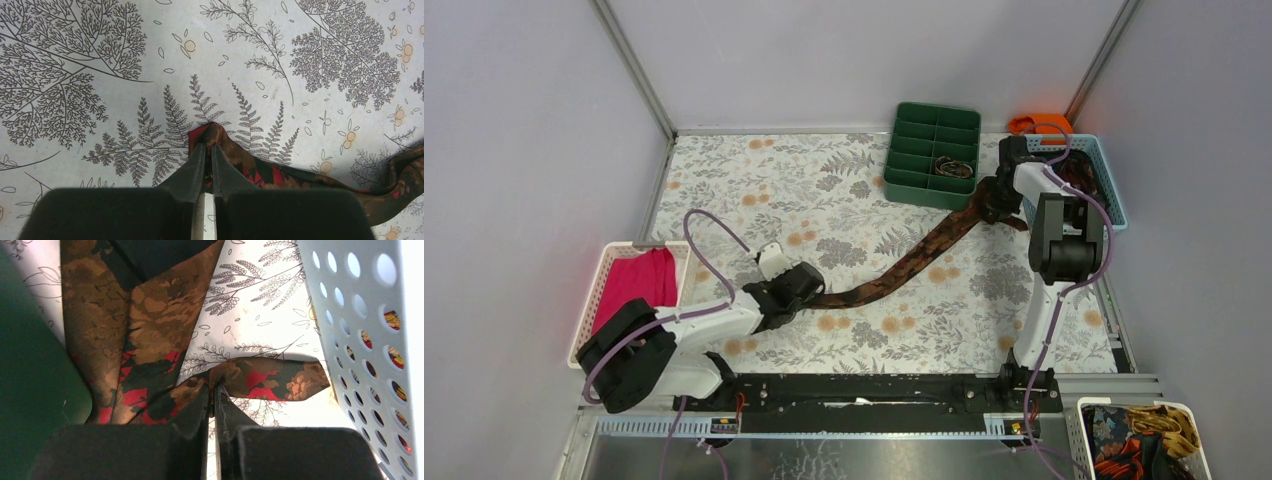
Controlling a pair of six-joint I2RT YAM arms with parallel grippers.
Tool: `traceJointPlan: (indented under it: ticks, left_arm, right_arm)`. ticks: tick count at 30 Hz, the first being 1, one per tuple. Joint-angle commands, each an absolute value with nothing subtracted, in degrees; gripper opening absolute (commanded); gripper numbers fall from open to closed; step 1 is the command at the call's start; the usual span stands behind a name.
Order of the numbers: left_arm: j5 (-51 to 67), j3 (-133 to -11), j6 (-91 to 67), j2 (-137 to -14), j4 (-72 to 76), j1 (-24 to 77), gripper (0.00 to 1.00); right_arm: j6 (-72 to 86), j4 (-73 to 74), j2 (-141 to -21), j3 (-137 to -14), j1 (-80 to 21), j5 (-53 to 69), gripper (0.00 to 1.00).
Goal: Roll the ties
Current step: Flatten out the tie at the center of the board.
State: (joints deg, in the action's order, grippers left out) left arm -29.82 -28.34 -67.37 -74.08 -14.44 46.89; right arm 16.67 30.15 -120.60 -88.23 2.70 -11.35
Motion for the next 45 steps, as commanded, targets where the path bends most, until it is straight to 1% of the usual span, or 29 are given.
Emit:
traceJointPlan:
  ticks: [1,9,17,19,21,24,25,27,29,31,32,34,36,41,45]
  left_arm:
    - [-27.61,-27.28,-66.98,-77.02,-21.98,48.06,0.10]
    - [-27.79,-28.12,-66.84,-79.01,-21.67,48.33,0.10]
    - [-27.95,-28.21,-66.95,-79.74,-21.62,48.29,0.10]
    - [-27.89,-28.38,-66.93,-80.29,-21.63,48.34,0.10]
    - [-27.85,-28.48,-66.89,-80.70,-21.62,48.32,0.10]
    - [-27.82,-28.64,-66.88,-80.94,-21.72,48.36,0.10]
    - [-27.82,-28.65,-66.88,-80.84,-21.73,48.34,0.10]
    - [-27.86,-28.50,-67.01,-80.57,-21.91,48.42,0.10]
    - [-27.89,-28.41,-67.14,-80.31,-22.21,48.42,0.10]
    - [-27.81,-28.32,-67.15,-80.10,-22.41,48.40,0.10]
    - [-27.65,-28.30,-67.15,-79.93,-22.65,48.56,0.10]
    - [-27.63,-28.43,-67.13,-79.80,-23.13,48.81,0.10]
    - [-27.54,-28.71,-67.06,-79.24,-23.96,49.09,0.16]
    - [-28.98,-29.58,-67.26,-73.67,-26.73,49.83,0.42]
    - [-28.95,-31.04,-66.03,-69.81,-27.81,49.94,0.50]
  right_arm:
    - [13.80,26.73,-114.56,-87.70,1.72,-9.49,0.06]
    - [6.06,27.17,-116.10,-94.12,-2.11,-13.78,0.07]
    - [0.32,27.48,-123.56,-100.69,-2.81,-19.96,0.08]
    - [-1.34,28.66,-125.97,-102.84,-2.78,-21.48,0.10]
    - [-2.23,30.16,-128.38,-105.03,-2.80,-21.70,0.15]
    - [-1.36,32.85,-131.15,-107.65,-2.80,-21.47,0.33]
    - [-1.11,32.91,-131.27,-107.57,-2.81,-20.66,0.36]
    - [-0.40,32.53,-130.86,-106.63,-2.77,-19.64,0.45]
    - [-0.35,31.71,-130.07,-105.69,-2.85,-18.56,0.51]
    - [1.76,30.91,-128.07,-104.47,-2.90,-17.70,0.52]
    - [2.67,28.38,-124.43,-101.91,-3.68,-16.15,0.53]
    - [3.28,25.25,-120.82,-98.85,-4.51,-15.87,0.54]
    - [4.22,25.12,-118.01,-97.44,-5.02,-15.02,0.55]
    - [6.98,26.07,-108.42,-90.88,-7.05,-12.04,0.57]
    - [8.59,23.04,-99.88,-83.31,-9.86,-8.87,0.57]
